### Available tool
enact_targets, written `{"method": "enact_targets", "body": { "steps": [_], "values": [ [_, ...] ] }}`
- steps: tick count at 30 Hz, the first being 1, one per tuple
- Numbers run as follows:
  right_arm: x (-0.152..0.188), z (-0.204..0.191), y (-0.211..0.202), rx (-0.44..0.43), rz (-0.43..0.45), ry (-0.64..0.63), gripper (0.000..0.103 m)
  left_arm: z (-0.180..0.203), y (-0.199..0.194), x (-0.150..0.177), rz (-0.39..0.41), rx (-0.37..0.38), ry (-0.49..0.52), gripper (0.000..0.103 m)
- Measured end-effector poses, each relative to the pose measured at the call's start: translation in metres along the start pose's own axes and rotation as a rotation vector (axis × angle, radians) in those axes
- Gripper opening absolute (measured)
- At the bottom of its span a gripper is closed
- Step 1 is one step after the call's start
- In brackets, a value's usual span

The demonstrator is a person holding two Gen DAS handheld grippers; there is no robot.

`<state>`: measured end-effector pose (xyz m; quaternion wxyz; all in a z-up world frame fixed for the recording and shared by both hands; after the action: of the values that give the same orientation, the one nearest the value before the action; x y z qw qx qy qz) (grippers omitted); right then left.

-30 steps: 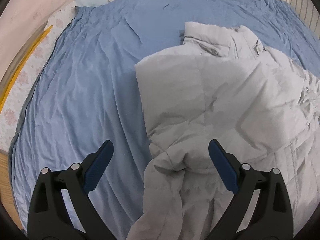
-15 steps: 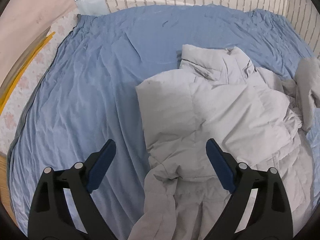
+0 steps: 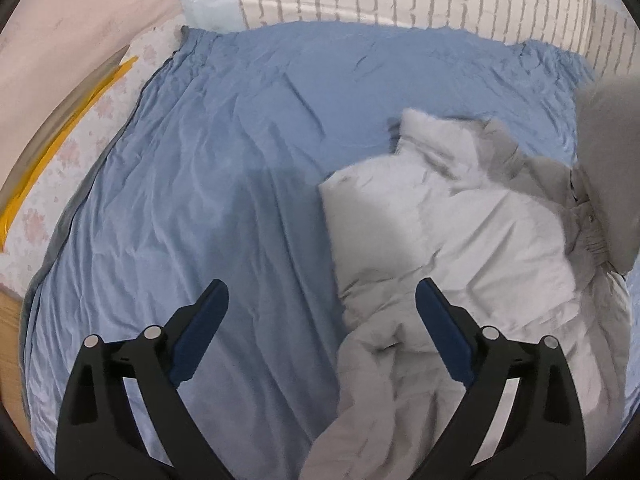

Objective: Fold large clothes

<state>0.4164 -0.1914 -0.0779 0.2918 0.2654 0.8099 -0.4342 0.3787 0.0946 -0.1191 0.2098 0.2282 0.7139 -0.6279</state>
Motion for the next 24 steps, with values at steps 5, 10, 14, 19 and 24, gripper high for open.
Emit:
{"method": "enact_targets", "body": {
  "steps": [5, 10, 14, 19, 24],
  "values": [
    [0.081, 0.072, 0.063, 0.101, -0.158, 0.139, 0.018, 0.003, 0.024, 0.019, -0.057, -0.018, 0.024, 0.094],
    [0.099, 0.084, 0.051, 0.068, -0.156, 0.191, 0.03, 0.007, 0.039, 0.023, -0.081, -0.028, 0.047, 0.094],
    [0.09, 0.068, 0.013, 0.07, -0.175, 0.103, 0.076, 0.013, 0.039, 0.016, -0.073, -0.012, 0.05, 0.094],
    [0.08, 0.092, -0.027, 0.33, -0.132, -0.074, 0.087, 0.022, 0.039, 0.015, -0.057, -0.022, 0.092, 0.094],
    [0.09, 0.141, -0.008, 0.49, -0.196, -0.061, 0.006, 0.029, 0.042, 0.017, -0.064, -0.026, 0.1, 0.094]
  ]
}}
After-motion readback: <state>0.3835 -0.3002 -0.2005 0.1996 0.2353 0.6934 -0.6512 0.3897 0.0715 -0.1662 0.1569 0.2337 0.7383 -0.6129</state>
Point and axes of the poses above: each gripper's, at about its wrist camera, not at the fingertips, and y roughly the way its jaws point, z to its right, x to its underside, the point moved 5 cm from there along y, roughly the way its jaws point, and after that the axes turned 5 degrees about z, right-handed, at the moved point
